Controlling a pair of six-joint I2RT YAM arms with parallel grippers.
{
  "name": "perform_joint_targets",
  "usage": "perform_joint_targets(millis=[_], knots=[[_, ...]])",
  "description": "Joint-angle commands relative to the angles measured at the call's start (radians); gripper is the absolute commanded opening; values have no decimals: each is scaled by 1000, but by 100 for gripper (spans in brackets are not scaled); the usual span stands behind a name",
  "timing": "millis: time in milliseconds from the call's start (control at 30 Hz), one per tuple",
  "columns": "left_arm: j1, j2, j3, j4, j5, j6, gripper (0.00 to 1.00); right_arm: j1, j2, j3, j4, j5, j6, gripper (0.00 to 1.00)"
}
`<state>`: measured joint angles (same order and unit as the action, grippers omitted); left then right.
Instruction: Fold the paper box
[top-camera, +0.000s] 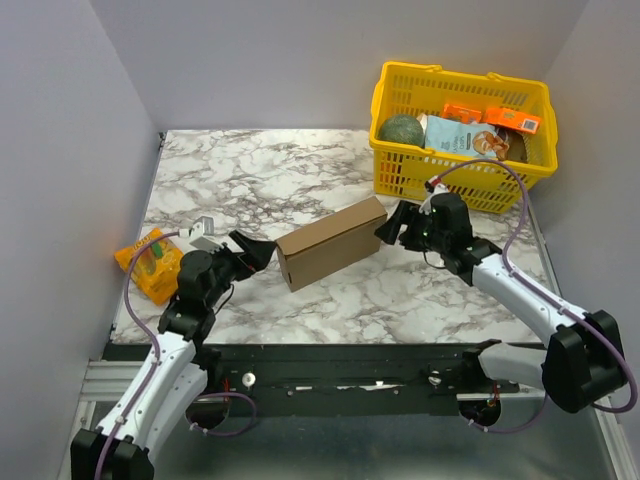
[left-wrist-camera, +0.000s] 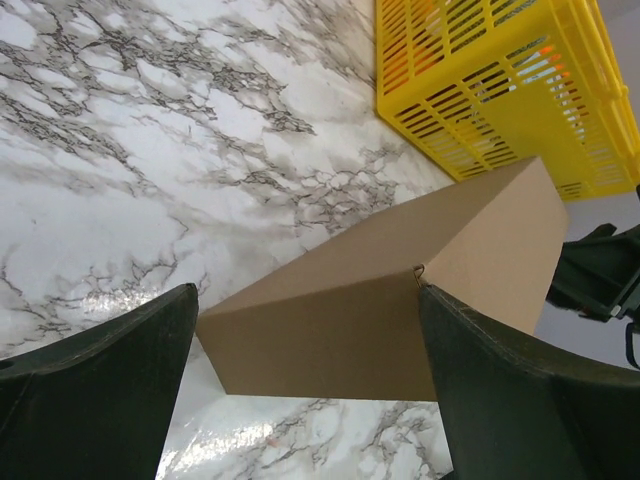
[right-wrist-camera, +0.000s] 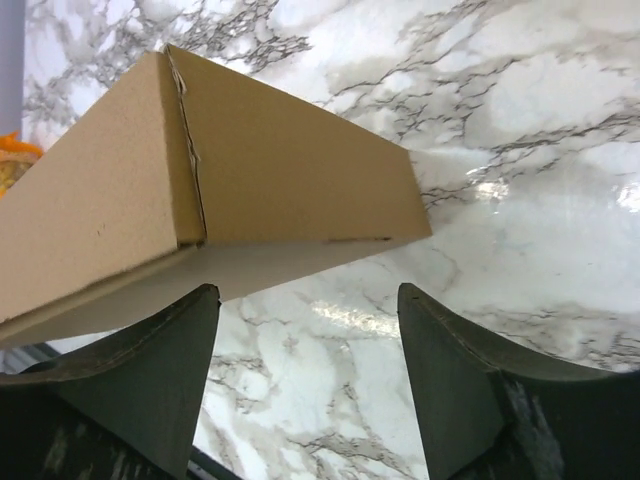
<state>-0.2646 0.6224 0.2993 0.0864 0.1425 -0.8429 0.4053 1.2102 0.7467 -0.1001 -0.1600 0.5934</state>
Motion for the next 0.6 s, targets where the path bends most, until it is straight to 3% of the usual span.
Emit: perform_joint_targets(millis=[0, 200, 300, 433, 567], knots=[[-5, -33, 41, -278, -30, 97, 99, 3, -64, 2, -93, 132, -69, 83], [5, -84, 106, -352, -99, 139, 99, 6, -274, -55, -226, 174, -151, 83], [7, -144, 116, -376, -135, 156, 99, 71, -351, -1, -289, 195, -231, 82], [8, -220, 116, -379, -210, 180, 99, 342, -296, 184, -381, 313, -306, 82], [8, -269, 89, -366, -205, 168, 99, 510, -155, 371, -397, 358, -336, 80]])
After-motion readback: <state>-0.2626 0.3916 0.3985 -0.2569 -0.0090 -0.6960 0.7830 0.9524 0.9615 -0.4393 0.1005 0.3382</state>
